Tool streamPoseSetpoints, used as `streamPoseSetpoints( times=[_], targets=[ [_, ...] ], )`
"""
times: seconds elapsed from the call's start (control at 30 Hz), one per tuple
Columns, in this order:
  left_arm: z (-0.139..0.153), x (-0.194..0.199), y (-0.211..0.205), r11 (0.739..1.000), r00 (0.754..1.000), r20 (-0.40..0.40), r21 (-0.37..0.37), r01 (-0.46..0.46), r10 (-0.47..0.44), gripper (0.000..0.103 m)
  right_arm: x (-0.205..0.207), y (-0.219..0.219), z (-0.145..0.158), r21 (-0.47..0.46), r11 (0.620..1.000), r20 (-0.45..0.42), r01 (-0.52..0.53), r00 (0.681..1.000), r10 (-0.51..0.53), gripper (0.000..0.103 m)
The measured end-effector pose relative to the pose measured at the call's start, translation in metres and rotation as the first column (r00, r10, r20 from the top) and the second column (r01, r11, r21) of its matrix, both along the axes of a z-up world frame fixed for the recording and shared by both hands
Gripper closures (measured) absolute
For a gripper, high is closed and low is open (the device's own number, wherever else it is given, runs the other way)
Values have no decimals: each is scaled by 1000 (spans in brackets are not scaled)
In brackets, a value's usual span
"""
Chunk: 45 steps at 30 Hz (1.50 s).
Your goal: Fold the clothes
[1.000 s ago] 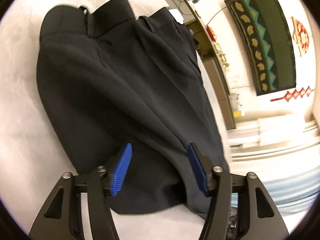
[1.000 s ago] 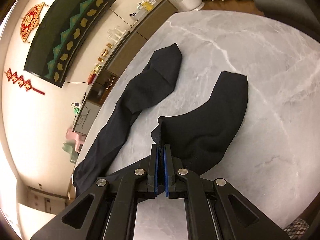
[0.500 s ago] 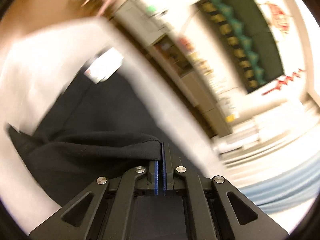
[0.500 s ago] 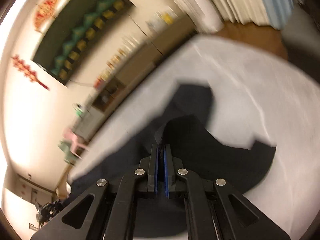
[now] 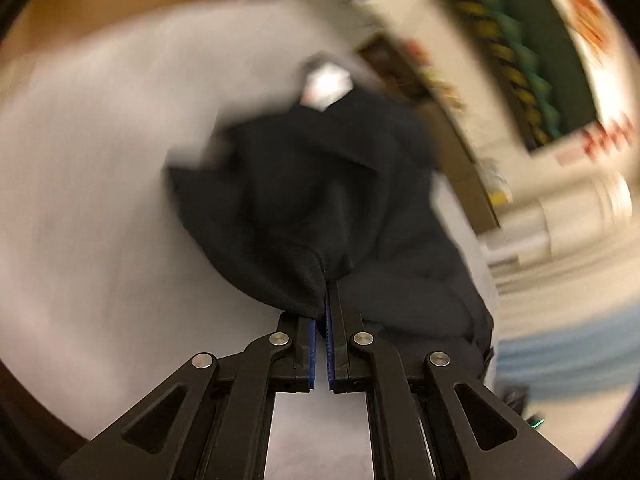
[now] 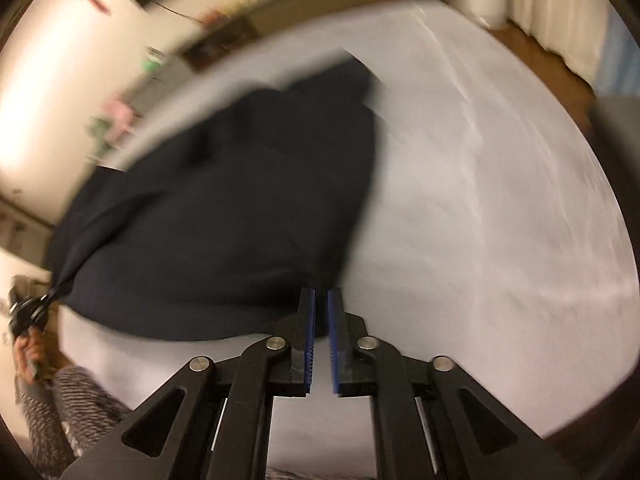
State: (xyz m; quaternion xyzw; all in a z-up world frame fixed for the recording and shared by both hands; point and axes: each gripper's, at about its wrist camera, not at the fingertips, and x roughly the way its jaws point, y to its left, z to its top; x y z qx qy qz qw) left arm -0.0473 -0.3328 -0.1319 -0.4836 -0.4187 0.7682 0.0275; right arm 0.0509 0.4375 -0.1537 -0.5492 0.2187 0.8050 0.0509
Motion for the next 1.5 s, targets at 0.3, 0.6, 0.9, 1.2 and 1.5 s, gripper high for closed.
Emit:
streamPoseSetpoints(
  times=[0.3, 0.6, 0.9, 1.2, 1.5],
  targets=[
    [-13, 11, -7, 991, 991, -7, 42, -130, 131, 85, -20, -53, 37, 174, 971, -60, -166, 982, 179, 40],
    [18, 43, -8, 984, 979, -115, -45, -174, 168, 74, -106, -141, -36, 214, 872, 156, -441, 896, 415, 30],
    [9, -28, 6, 986, 990, -93, -119, -112, 102, 68, -93, -125, -14, 348, 851, 146, -394, 919, 366, 98],
    [-33, -21, -11, 986, 986, -30, -38, -165, 164, 65, 28, -4, -17, 319, 941, 216, -109, 976, 40, 96],
    [-41, -2, -52, 947, 947, -22, -7, -320, 320, 58, -14, -77, 19, 341, 936, -7, -84, 996, 91, 61]
  ],
)
